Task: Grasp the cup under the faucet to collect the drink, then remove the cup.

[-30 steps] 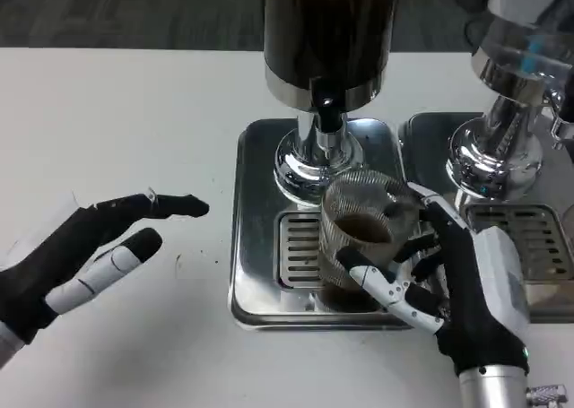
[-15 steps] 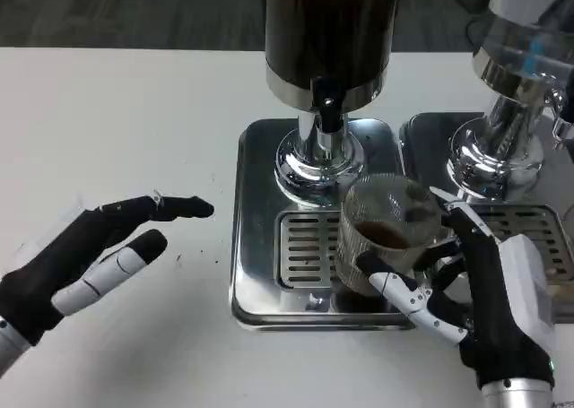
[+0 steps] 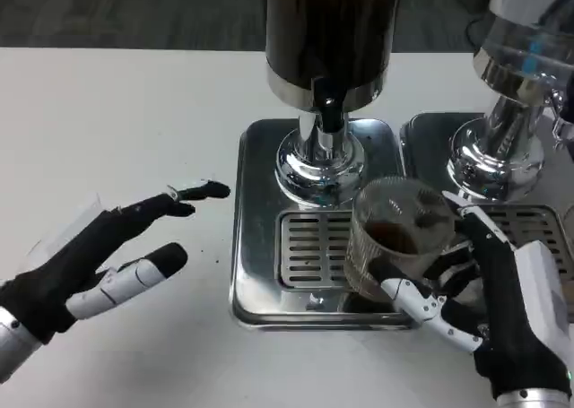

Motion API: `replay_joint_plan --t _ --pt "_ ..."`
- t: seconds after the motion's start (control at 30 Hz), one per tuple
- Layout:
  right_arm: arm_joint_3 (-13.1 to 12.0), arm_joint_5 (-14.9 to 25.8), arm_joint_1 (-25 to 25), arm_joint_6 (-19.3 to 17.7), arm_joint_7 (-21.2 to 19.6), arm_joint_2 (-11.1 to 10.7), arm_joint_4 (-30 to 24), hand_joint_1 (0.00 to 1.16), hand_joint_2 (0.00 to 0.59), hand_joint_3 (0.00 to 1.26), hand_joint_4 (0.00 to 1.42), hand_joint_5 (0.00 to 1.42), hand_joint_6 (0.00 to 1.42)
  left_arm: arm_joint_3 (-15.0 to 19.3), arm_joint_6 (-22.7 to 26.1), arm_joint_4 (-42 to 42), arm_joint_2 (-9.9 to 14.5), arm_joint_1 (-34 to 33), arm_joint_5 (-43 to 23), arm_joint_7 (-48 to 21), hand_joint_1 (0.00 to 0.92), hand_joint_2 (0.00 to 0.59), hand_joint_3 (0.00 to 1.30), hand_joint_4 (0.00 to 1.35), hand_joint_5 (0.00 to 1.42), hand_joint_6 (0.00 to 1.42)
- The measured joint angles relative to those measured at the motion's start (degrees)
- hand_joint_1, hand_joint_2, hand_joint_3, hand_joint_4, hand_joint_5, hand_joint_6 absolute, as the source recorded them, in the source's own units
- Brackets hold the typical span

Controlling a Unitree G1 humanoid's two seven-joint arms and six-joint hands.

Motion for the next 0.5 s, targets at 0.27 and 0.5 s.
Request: replay_joint_plan --t 0.27,0.5 --pt "-0.62 0.07 1.12 0.00 0.71 -0.23 -1.38 0.58 0.255 0.51 0.64 0.74 0.93 0.23 -5.50 -1.76 2.47 1.18 8.15 5.16 0.000 0.149 0.07 0.00 0.00 0.12" --pt "-0.82 0.17 2.82 -0.04 1.16 -0.46 -3.17 0.58 0.261 0.52 0.64 0.75 0.93 0.62 -7.84 -2.95 4.56 3.00 14.41 9.77 0.000 0.137 0.00 0.00 0.00 0.00"
